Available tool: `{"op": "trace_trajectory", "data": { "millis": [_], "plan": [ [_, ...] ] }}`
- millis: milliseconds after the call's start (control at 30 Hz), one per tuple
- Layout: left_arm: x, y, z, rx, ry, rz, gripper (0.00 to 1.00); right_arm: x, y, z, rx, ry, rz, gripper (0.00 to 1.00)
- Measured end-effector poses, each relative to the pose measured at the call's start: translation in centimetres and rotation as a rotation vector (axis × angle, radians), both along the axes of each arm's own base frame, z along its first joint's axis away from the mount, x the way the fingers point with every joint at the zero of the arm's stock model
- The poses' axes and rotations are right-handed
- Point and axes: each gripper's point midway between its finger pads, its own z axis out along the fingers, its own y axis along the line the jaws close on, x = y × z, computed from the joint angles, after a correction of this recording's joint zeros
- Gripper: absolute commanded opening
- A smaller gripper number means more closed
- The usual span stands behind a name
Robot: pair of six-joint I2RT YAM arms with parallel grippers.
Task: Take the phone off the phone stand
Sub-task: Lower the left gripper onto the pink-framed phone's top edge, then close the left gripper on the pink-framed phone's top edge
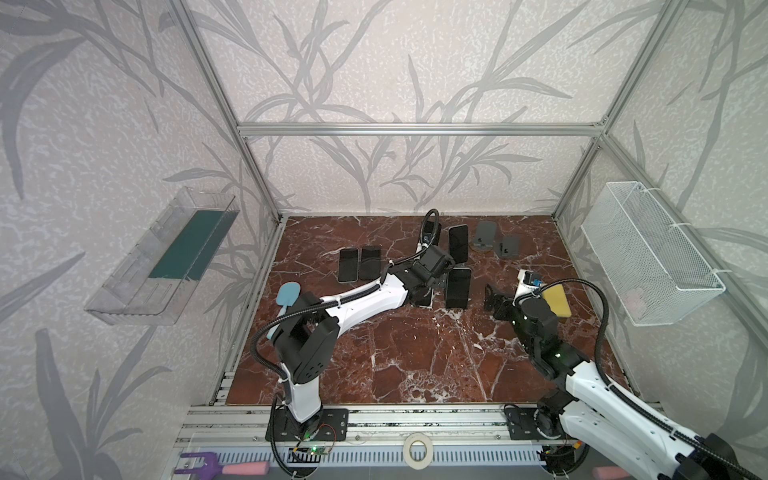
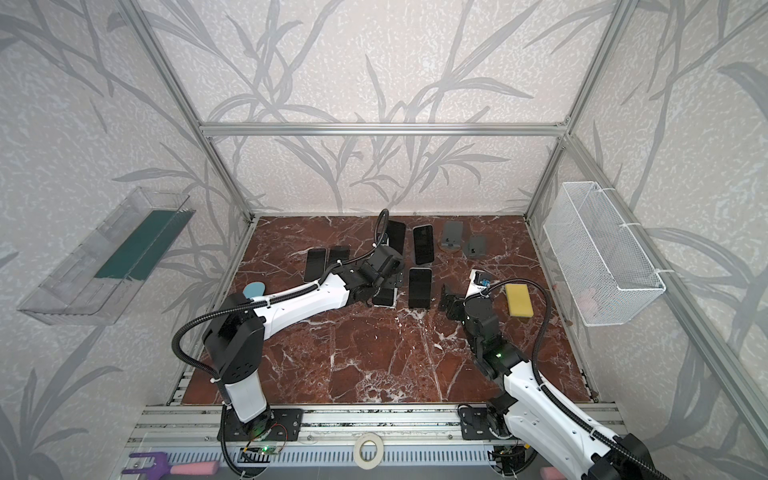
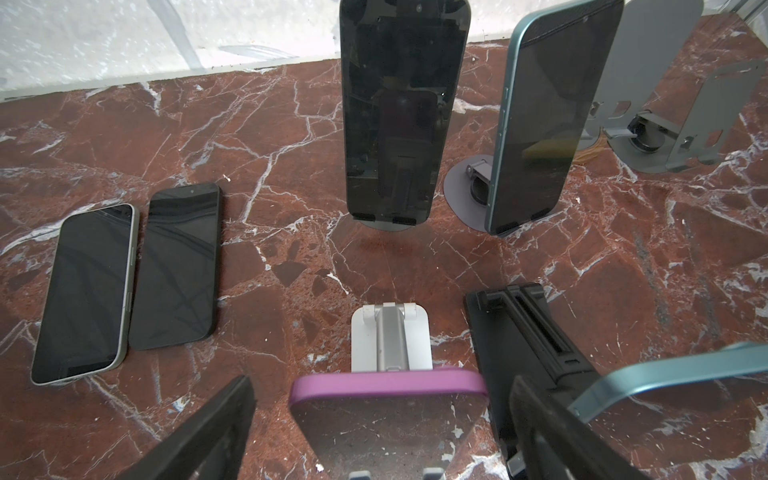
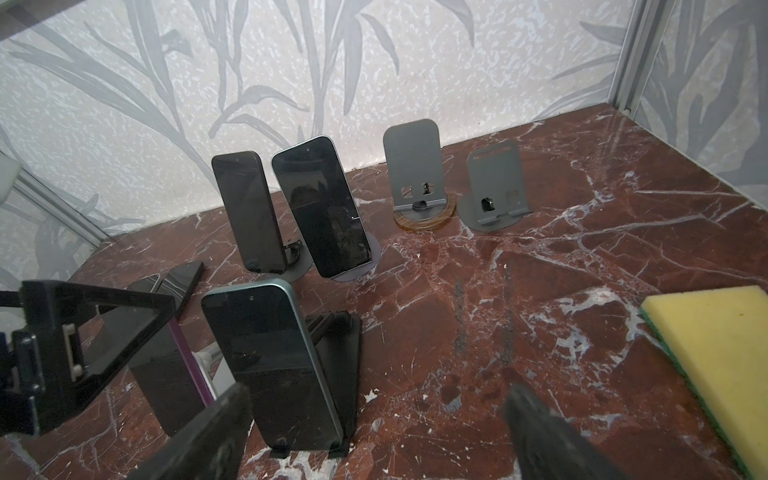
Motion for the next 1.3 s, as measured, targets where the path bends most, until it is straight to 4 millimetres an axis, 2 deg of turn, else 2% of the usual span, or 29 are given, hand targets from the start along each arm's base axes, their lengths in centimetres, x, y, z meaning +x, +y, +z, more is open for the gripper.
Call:
{"op": "trace_trajectory", "data": {
  "millis": [267,700,933,1300],
  "plan": [
    [0.5,0.4,-1.9,0.025,0.032,0.009,0.94,0.0,0.0,0.0,0.0,0.0,0.0,0.95],
    [1.0,0.5,-2.5,0.021,0.04,0.009,0.88,0.1,0.1,-0.3,-0.004,0.009,0.001,0.95],
    [1.1,0.3,-2.5,0.019,0.038,-0.002,0.79,0.1,0.1,-0.3,-0.002,0.011,0.0,0.95],
    [1.2,0.1,-2.5,0.012,0.031,-0.006,0.71,0.1,0.1,-0.6,-0.006,0.018,0.0,0.94]
  ]
}}
